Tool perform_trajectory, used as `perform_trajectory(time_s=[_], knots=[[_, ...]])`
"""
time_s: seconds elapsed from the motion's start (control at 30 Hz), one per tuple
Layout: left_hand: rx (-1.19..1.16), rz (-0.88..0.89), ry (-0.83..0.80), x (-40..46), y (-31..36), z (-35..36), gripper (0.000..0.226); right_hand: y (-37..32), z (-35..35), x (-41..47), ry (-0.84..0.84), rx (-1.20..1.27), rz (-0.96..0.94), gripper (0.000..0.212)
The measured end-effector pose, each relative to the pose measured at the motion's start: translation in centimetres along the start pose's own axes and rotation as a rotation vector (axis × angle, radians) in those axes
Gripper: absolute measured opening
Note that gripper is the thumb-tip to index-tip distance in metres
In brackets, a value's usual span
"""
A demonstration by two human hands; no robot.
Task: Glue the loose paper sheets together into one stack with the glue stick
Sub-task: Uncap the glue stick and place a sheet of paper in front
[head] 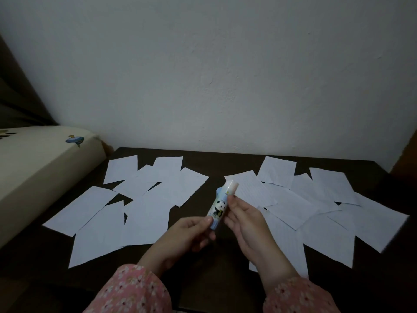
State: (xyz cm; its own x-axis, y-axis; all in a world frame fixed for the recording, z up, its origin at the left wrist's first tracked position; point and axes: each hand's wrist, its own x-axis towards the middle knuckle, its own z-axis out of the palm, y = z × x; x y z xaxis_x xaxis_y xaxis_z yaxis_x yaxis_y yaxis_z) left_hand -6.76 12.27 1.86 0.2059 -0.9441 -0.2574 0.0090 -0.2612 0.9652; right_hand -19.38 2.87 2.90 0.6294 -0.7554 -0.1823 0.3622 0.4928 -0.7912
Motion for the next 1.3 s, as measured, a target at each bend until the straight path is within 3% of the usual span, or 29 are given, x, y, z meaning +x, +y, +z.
perform_trajectory(time_s=[0.3, 0.5, 0.67, 0.8, 0.93, 1.13, 1.3], knots=[[-0.120, 0.026, -0.032, 0.8, -0.2, -0.7, 0.035, -1.2, -0.6, 1.6, -0.100, -0.077, 0.094, 0.025], [-0.196, 0.089, 0.063, 2.5, -0.1, -0.3, 0.024, -0.7, -0.1, 2.6, 0.003, -0.036, -0.035, 0.021], [-0.054, 0.139, 0.244, 2.9, 0.1, 0.5, 0.034, 0.0, -0.3, 3.4, 0.126, -0.119, -0.102, 0.029], [-0.268, 0.000, 0.066, 2.8, 0.8, 0.3, 0.046, -0.2, -0.3, 3.1, 0.126, -0.147, -0.154, 0.011], [-0.431, -0.130, -0.011, 2.7, 1.0, -0.2, 0.047, -0.4, -0.5, 2.9, 0.064, -0.159, -0.143, 0.014], [-0.390, 0.000, 0.062, 3.2, 0.2, -0.5, 0.024, -0.2, 0.2, 2.9, 0.075, -0.114, -0.144, 0.013], [-0.374, 0.026, 0.144, 3.3, 0.0, -0.4, 0.036, 0.0, 0.3, 2.8, 0.108, -0.088, -0.153, 0.013]])
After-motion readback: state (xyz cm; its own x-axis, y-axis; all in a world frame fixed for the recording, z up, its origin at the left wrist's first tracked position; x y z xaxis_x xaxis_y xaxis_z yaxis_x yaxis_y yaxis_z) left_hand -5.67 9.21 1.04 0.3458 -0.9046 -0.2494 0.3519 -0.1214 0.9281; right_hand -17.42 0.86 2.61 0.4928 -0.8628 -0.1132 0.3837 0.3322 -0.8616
